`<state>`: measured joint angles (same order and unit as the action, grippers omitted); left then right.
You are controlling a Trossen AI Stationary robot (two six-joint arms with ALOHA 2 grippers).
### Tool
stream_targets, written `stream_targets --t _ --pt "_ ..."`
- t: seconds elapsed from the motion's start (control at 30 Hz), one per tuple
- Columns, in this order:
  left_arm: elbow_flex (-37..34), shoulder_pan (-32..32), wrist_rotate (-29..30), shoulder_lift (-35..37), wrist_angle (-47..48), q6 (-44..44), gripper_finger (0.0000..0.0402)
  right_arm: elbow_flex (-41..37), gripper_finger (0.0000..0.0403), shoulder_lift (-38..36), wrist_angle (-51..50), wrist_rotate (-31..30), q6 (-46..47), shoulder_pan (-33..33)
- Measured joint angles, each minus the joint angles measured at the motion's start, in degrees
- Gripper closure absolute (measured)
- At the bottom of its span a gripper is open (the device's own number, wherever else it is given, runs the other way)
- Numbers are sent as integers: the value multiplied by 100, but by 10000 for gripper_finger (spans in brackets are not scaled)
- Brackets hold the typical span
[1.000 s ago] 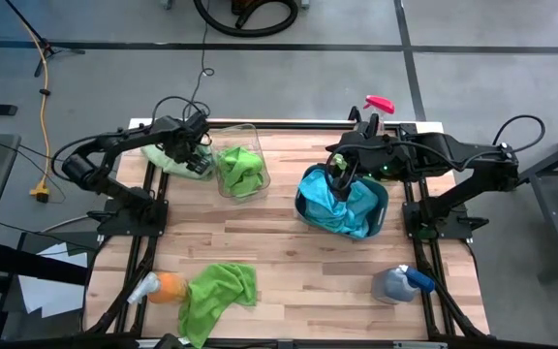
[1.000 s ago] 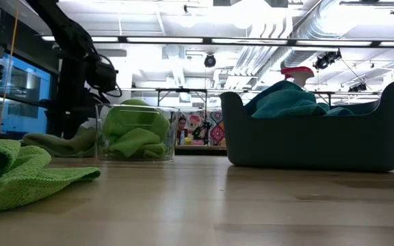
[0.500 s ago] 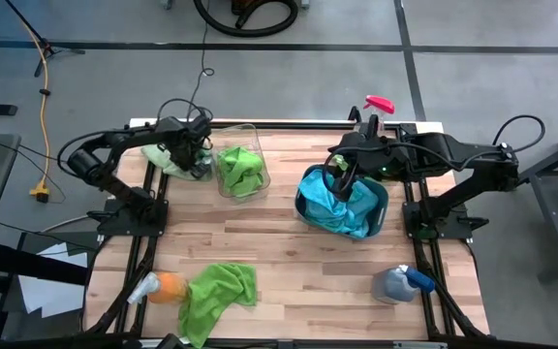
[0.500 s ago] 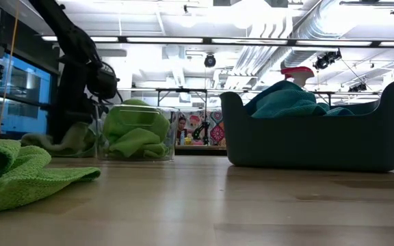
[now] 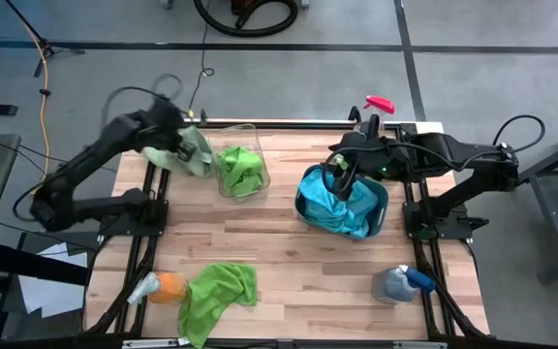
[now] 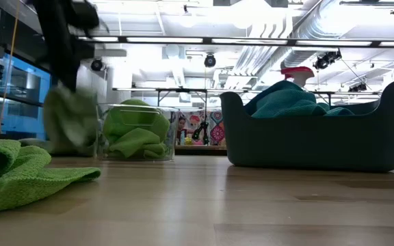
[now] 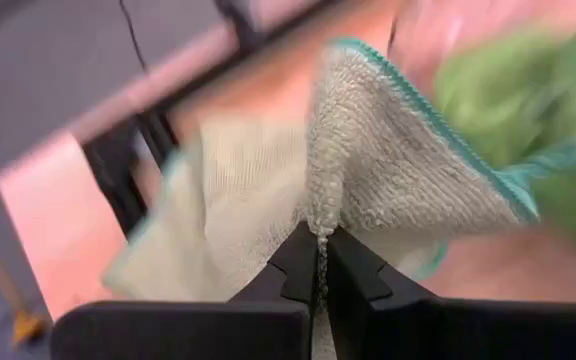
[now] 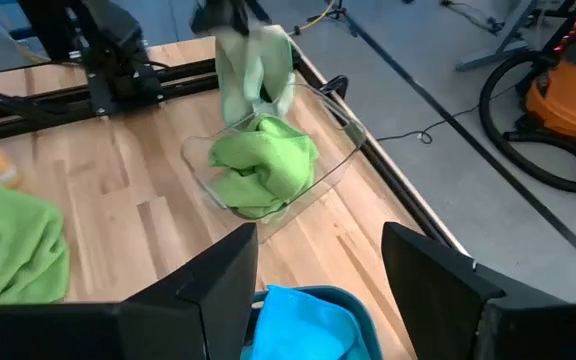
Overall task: Sort microfiber towel by color & place in baskets
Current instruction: Put the light green towel into the transparent bin
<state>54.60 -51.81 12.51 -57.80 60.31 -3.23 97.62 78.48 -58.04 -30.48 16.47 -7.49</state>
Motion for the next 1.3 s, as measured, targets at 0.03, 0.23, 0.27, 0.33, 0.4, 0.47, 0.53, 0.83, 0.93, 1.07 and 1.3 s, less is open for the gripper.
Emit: stream_targets --t 0.03,0.23,0.27,0.33,0.4,0.47,0.53,0.83,0.93,1.07,1.3 --pt "157 0 2 199 -6 -19 401 0 192 0 0 -52 2 0" --pt "1404 0 4 901 -8 -203 401 0 192 0 2 -125 0 2" --pt "1651 1 4 937 -14 -212 401 0 192 0 2 -125 0 0" --pt "2159 8 2 952 -30 -214 401 0 192 0 2 -125 0 0" --pt "2660 31 -64 902 -59 -216 401 0 192 0 2 -127 0 0" --pt "3144 72 -194 798 -101 -218 401 0 192 0 2 -127 0 0" --pt "3577 124 -294 678 -162 -224 401 0 192 0 2 -128 0 1" --pt "4667 505 -1087 2 -1125 -591 401 0 192 0 4 -129 0 2" --pt "4731 701 -1106 -213 -1444 -614 401 0 192 0 4 -129 0 2" --pt "4729 960 -1106 -502 -1738 -572 401 0 192 0 4 -129 0 1" --pt "4729 1409 -1281 -938 -2124 -191 401 0 192 0 4 -129 -2 0"
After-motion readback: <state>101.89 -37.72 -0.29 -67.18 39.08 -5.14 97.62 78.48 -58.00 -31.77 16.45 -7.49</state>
